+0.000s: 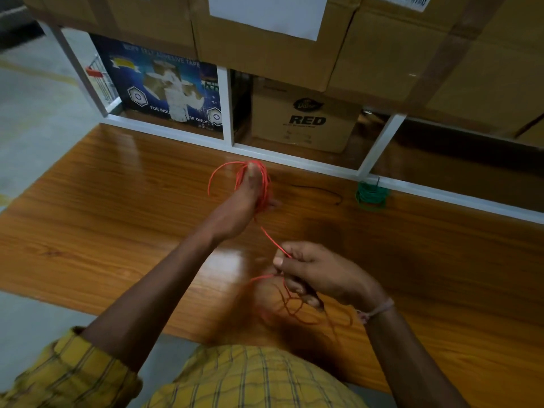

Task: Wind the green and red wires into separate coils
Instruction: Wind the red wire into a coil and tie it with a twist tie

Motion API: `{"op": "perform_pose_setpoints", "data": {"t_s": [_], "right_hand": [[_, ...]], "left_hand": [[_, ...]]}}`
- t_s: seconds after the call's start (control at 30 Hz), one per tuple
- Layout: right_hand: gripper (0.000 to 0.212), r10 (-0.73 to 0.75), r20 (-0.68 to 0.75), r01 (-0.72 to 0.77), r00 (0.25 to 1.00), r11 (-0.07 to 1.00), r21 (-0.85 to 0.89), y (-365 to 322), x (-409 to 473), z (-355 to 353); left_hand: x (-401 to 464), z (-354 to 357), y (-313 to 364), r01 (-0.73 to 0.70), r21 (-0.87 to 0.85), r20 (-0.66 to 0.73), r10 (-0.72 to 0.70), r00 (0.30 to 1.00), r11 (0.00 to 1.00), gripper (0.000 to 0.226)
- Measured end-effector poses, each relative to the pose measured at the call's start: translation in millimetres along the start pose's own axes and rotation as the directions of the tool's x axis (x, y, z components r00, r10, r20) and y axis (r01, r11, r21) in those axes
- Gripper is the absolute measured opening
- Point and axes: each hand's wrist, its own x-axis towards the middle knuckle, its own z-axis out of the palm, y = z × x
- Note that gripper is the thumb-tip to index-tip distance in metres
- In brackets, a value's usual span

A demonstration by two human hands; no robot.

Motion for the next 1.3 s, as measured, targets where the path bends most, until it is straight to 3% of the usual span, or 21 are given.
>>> {"op": "perform_pose_setpoints", "data": {"t_s": [0.13,0.33,0.47,0.53,0.63,0.7,0.77,0.87,0.93,1.0,1.07,1.17,1.23,1.3], "right_hand": [[0.018,-0.102,0.198,0.102,0.975,0.995,0.006,-20.7,-29.5,-22.8],[0.041,-0.334,0.208,0.293,0.919,0.934,0.207,-20.4,-43.4,-59.2],[0.066,-0.362,0.205,0.349,0.909,0.932,0.099,-17.8,-46.4,-73.3],[0.069,-0.36,0.15,0.35,0.921,0.932,0.09,-18.5,-46.5,-78.9],[0.061,-0.348,0.039,0.343,0.937,0.934,0.1,-17.5,-42.5,-85.4],[0.047,-0.329,-0.054,0.334,0.943,0.935,0.119,-15.2,-37.0,-90.1],[0.031,-0.299,-0.144,0.32,0.943,0.935,0.153,-12.3,-29.9,-93.9],[0.025,-0.248,-0.265,0.271,0.932,0.961,0.052,-6.4,-14.8,-92.9],[0.026,-0.235,-0.3,0.213,0.925,0.972,-0.103,-1.8,-2.0,-83.5],[0.024,-0.22,-0.291,0.165,0.931,0.965,-0.203,3.3,8.6,-70.9],[0.017,-0.202,-0.26,0.129,0.944,0.954,-0.271,5.9,12.1,-58.4],[0.017,-0.185,-0.202,0.108,0.962,0.934,-0.34,6.0,11.9,-46.8],[0.021,-0.17,-0.154,0.103,0.973,0.924,-0.368,3.8,11.2,-44.0],[0.019,-0.171,-0.11,0.112,0.979,0.905,-0.411,1.0,9.2,-44.9]], "left_hand": [[-0.3,-2.9,-11.9,-0.022,0.314,-0.027,0.032,0.999,0.949,0.108],[-3.7,-1.5,-21.5,-0.011,0.431,0.018,0.004,1.0,0.902,0.05],[-6.8,1.1,-17.0,-0.039,0.405,0.047,0.022,0.999,0.913,0.037],[-10.8,1.5,-8.2,-0.046,0.346,0.096,0.013,0.995,0.937,0.039],[-13.8,-2.2,-3.2,0.034,0.099,0.295,-0.062,0.953,0.994,0.065],[-15.1,-9.0,-5.0,0.091,-0.093,0.48,-0.036,0.876,0.992,0.074],[-16.8,-16.3,-3.6,0.12,-0.232,0.646,0.061,0.761,0.965,0.063],[-19.4,-17.2,3.2,0.271,-0.476,0.755,0.23,0.615,0.837,0.058],[-20.2,-13.0,6.5,0.362,-0.63,0.722,0.346,0.599,0.687,0.06],[-17.6,-9.1,11.6,0.402,-0.778,0.616,0.461,0.639,0.483,0.059],[-14.2,-7.3,19.7,0.341,-0.882,0.467,0.512,0.721,0.325,0.06],[-4.6,-7.1,29.4,0.17,-0.975,0.217,0.45,0.866,0.143,0.064],[5.2,-5.6,33.9,-0.004,-0.987,0.05,0.338,0.94,0.158,0.058],[12.6,-2.4,35.5,-0.194,-0.897,-0.132,0.178,0.975,0.398,0.047]]}}
